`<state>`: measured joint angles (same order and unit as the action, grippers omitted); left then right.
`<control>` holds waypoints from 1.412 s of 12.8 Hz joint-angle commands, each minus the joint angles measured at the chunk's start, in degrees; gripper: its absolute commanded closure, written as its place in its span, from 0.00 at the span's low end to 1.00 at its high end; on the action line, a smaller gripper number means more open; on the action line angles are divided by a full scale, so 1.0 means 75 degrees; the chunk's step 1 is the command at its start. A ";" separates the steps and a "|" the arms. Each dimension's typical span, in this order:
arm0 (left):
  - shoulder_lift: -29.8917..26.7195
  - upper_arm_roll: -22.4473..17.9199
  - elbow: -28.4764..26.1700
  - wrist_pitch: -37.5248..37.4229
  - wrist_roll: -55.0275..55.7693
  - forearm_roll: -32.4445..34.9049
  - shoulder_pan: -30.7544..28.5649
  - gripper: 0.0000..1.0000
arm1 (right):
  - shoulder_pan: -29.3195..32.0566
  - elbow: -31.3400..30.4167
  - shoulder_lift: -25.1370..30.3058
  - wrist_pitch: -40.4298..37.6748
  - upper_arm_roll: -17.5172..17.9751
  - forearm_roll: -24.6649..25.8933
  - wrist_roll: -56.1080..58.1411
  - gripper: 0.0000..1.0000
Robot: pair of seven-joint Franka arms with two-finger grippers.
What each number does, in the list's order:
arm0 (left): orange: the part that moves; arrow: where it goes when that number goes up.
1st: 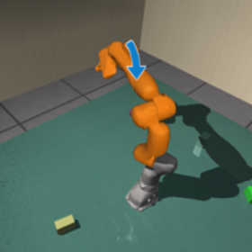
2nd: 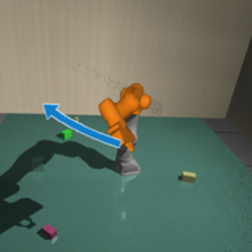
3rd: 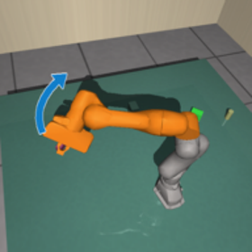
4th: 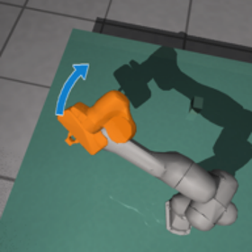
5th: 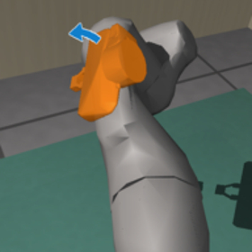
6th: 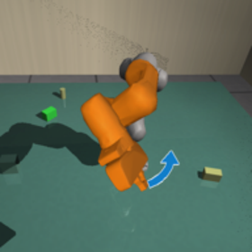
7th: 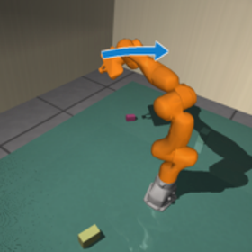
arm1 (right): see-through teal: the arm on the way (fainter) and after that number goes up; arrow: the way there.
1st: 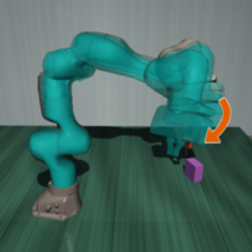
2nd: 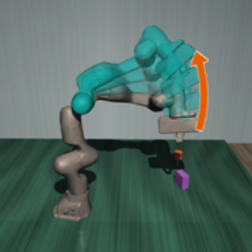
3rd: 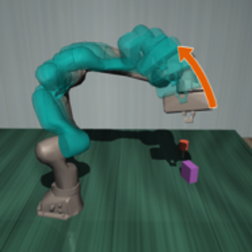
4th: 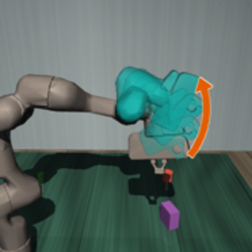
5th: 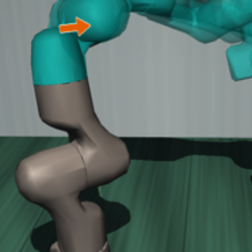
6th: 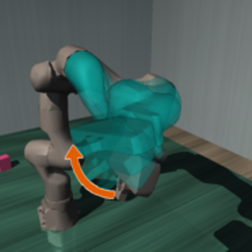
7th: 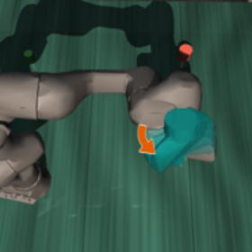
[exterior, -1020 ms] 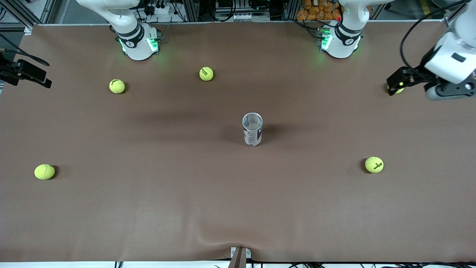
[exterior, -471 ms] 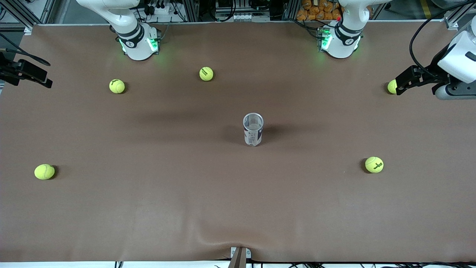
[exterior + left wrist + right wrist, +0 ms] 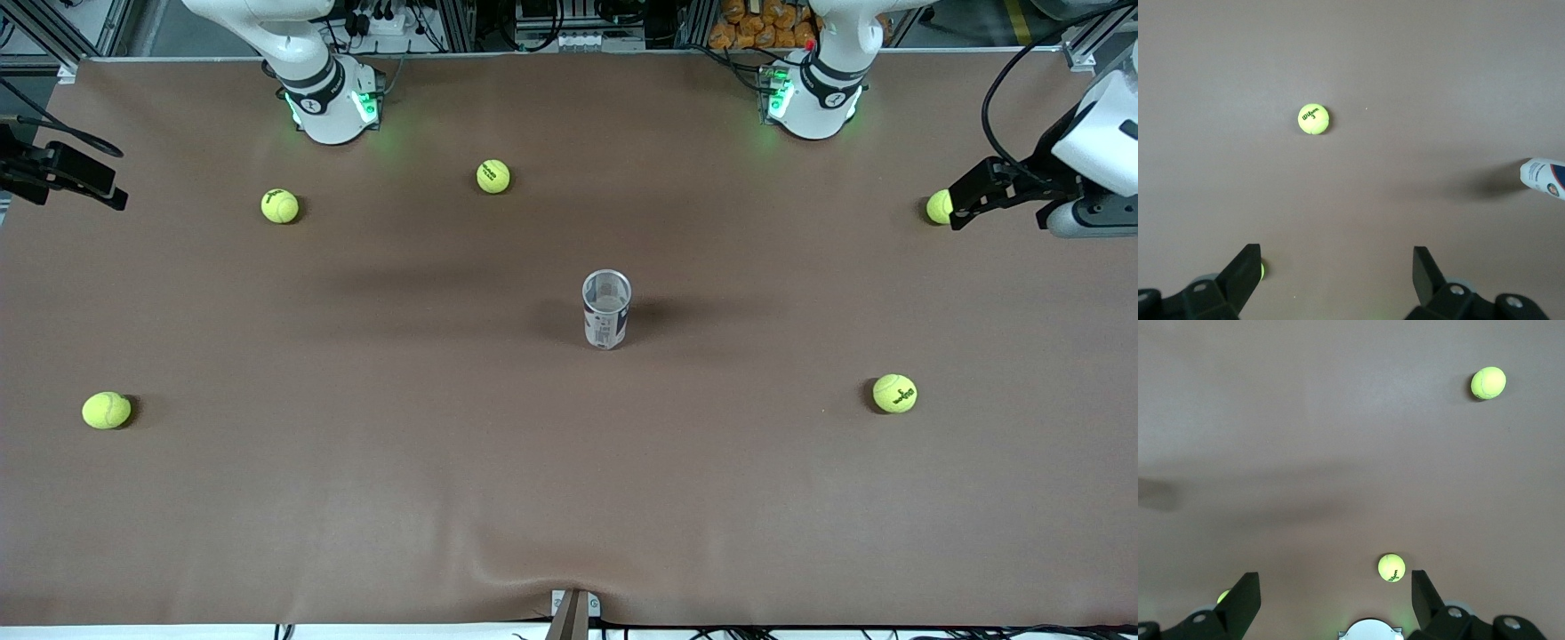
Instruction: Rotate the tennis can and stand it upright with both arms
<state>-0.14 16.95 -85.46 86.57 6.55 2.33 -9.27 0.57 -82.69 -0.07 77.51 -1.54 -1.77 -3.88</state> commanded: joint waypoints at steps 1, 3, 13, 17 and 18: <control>0.0018 0.0002 0.0226 0.0058 -0.0030 0.0146 0.0017 0.00 | 0.0030 -0.0119 0.0174 0.0013 0.0041 0.0002 -0.0069 0.00; -0.0086 -0.0637 0.0180 0.0129 -0.0018 0.0146 0.0692 0.00 | 0.0018 -0.0119 0.0186 0.0001 0.0053 0.0002 -0.0080 0.00; -0.0567 -0.2037 -0.0172 -0.0046 -0.0065 0.0041 0.1728 0.00 | 0.0018 -0.0119 0.0174 0.0036 0.0076 0.0002 -0.0080 0.00; -0.0497 -0.2003 -0.0020 -0.0386 -0.0054 0.0017 0.1693 0.00 | 0.0030 -0.0119 0.0174 0.0024 0.0065 0.0013 -0.0069 0.00; -0.0486 -0.1886 -0.0020 -0.0479 -0.0042 0.0006 0.1496 0.00 | 0.0041 -0.0119 0.0174 0.0013 0.0053 0.0013 -0.0080 0.00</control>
<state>-3.33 2.01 -85.93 84.73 6.42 2.47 3.29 0.57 -82.69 -0.07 77.56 -1.37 -1.77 -3.88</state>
